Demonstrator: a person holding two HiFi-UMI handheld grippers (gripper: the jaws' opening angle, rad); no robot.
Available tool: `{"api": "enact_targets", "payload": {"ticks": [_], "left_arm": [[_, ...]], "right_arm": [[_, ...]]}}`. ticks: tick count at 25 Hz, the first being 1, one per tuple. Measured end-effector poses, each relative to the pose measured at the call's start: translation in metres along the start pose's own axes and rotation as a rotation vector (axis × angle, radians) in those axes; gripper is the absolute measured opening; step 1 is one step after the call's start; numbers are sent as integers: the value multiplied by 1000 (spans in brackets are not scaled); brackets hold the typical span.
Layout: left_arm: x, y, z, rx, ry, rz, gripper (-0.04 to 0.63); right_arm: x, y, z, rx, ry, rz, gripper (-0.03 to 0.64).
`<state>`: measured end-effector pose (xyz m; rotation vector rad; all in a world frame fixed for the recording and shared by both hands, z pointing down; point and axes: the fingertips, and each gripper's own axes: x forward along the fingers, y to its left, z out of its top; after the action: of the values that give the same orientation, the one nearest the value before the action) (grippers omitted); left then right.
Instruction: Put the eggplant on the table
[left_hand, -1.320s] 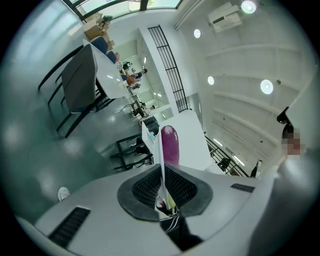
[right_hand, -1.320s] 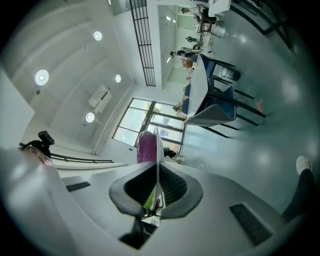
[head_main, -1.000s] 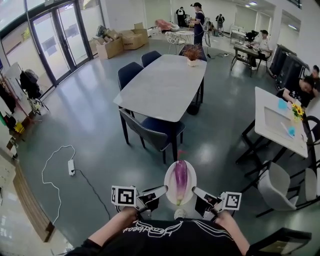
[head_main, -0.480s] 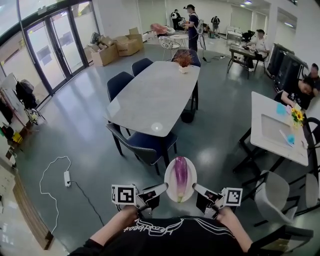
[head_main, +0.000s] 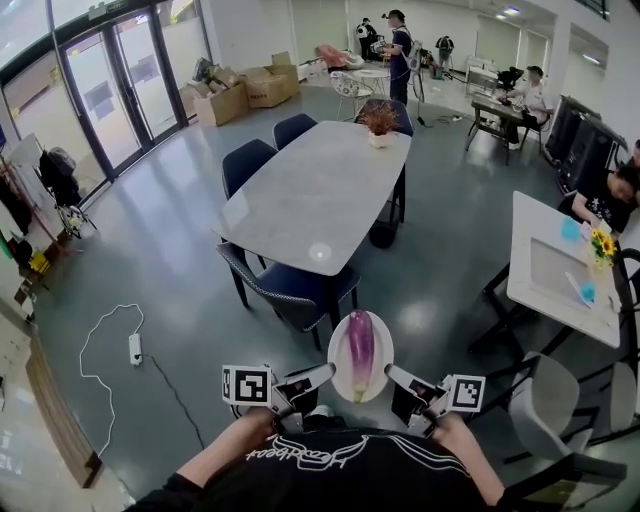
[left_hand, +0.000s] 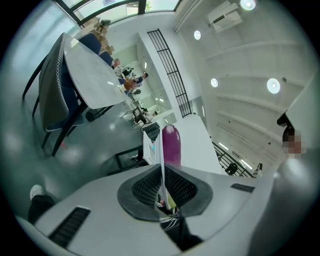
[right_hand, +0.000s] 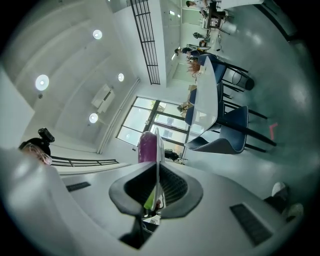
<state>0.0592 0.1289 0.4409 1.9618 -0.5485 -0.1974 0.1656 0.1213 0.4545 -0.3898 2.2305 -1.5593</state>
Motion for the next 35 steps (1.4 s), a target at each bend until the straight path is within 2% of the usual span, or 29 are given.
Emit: {"api": "enact_targets", "payload": {"ticks": [10,15,35], "left_arm": [[20,14,27,-4,26,-17,28],[31,38,58,-25,23,-18,28],[86,149,277,-79,9,-16,29]], "right_arm": [[11,-17,28,5,-27,-12,17],[35,-38,54,20,-23,-21,17],[197,-126,223,53,-14,-64,17]]}}
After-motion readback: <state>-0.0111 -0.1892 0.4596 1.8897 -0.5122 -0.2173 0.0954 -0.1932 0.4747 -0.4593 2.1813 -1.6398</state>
